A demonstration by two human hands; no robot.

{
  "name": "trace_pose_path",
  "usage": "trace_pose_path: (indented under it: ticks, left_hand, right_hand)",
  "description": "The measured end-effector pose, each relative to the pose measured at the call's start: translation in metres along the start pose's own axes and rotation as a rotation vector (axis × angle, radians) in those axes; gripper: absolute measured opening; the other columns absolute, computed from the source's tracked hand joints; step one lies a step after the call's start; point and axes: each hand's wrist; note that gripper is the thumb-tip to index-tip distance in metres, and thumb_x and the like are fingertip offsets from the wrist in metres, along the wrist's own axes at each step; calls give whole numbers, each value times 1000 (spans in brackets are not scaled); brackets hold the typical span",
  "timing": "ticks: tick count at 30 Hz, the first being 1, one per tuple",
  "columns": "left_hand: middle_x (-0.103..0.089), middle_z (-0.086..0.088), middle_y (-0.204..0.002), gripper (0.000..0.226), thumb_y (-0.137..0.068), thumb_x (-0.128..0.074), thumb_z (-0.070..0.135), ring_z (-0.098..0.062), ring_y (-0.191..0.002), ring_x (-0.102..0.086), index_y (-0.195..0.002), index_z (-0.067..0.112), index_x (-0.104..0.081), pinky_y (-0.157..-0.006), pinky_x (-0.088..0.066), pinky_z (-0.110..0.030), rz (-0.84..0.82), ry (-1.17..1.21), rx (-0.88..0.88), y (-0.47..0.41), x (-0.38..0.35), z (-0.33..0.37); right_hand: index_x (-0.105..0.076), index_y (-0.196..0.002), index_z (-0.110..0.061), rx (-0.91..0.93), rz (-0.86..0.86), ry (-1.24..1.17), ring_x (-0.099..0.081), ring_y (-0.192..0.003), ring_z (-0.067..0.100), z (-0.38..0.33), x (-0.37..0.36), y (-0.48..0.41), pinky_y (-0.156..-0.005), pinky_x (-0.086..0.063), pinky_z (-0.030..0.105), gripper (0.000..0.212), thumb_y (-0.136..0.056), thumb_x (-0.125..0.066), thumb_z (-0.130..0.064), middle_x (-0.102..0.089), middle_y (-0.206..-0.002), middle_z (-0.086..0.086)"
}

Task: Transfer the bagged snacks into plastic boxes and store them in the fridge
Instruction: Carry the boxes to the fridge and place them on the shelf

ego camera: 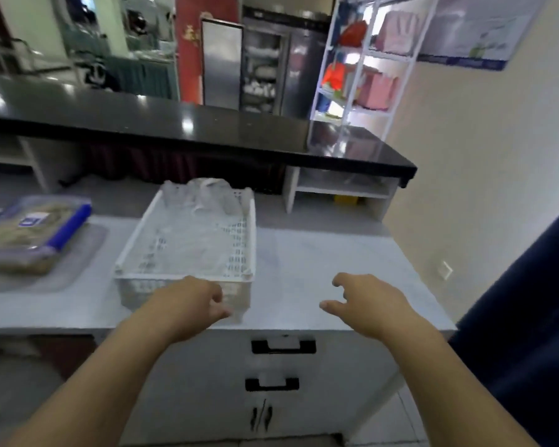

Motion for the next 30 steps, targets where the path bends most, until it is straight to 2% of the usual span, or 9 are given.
trace_pose_path:
  ticks: [5, 8, 16, 20, 24, 26, 30]
  left_hand:
    - [-64, 5, -114, 37, -84, -55, 55, -15, -106, -59, -111, 31, -60, -85, -46, -30, 12, 51, 219, 34, -1, -73]
    - [-65, 6, -113, 37, -84, -54, 55, -14, -106, -58, -111, 31, -62, -85, -46, -30, 41, 74, 315, 51, 5, -117]
    - [-65, 10, -104, 33, -84, -54, 56, -10, -96, -59, -105, 32, -63, -79, -49, -27, 133, 115, 436, 56, 21, -249]
    - [-66, 10, -97, 24, -86, -55, 51, -11, -90, -60, -96, 32, -65, -76, -51, -30, 235, 141, 454, 33, 44, -323]
    - [-65, 7, -89, 20, -87, -55, 43, -11, -83, -59, -88, 26, -65, -73, -52, -32, 344, 189, 430, 2, 62, -386]
    - [-64, 3, -97, 22, -88, -55, 43, -14, -87, -59, -98, 25, -62, -76, -51, -32, 382, 259, 415, -15, 65, -411]
    - [-56, -6, -122, 51, -90, -51, 48, -23, -107, -57, -131, 18, -47, -82, -45, -33, 305, 338, 455, -45, 63, -442]
  right_hand:
    - [-43, -134, -27, 202, -30, 38, -58, -108, 20, -78, -8, -31, -82, -49, 32, 52, -90, -48, -56, -59, -125, -3]
    - [-46, -130, -27, 322, -35, 55, -58, -106, 21, -131, -12, -45, -86, -50, 37, 50, -89, -50, -55, -60, -121, -2]
    - [-47, -131, -28, 554, 10, -19, -57, -109, 20, -285, -27, -88, -87, -49, 38, 50, -90, -48, -56, -60, -123, -3]
    - [-49, -128, -26, 526, 21, -47, -59, -106, 20, -363, -40, -125, -83, -49, 35, 48, -90, -47, -55, -63, -118, -4]
    - [-50, -126, -21, 397, 20, -166, -60, -104, 20, -423, -59, -165, -83, -50, 34, 47, -91, -50, -52, -64, -117, -1]
    - [-48, -126, -19, 304, 7, -265, -60, -106, 21, -446, -73, -185, -83, -50, 34, 49, -90, -52, -51, -62, -120, 1]
    - [-49, -117, -18, 156, -52, -441, -61, -99, 20, -472, -104, -212, -75, -50, 31, 47, -88, -54, -54, -61, -117, 3]
Point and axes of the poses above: each hand's wrist, its own y-axis away from the middle knuckle, its own x-axis out of the back of the hand, z = x × y
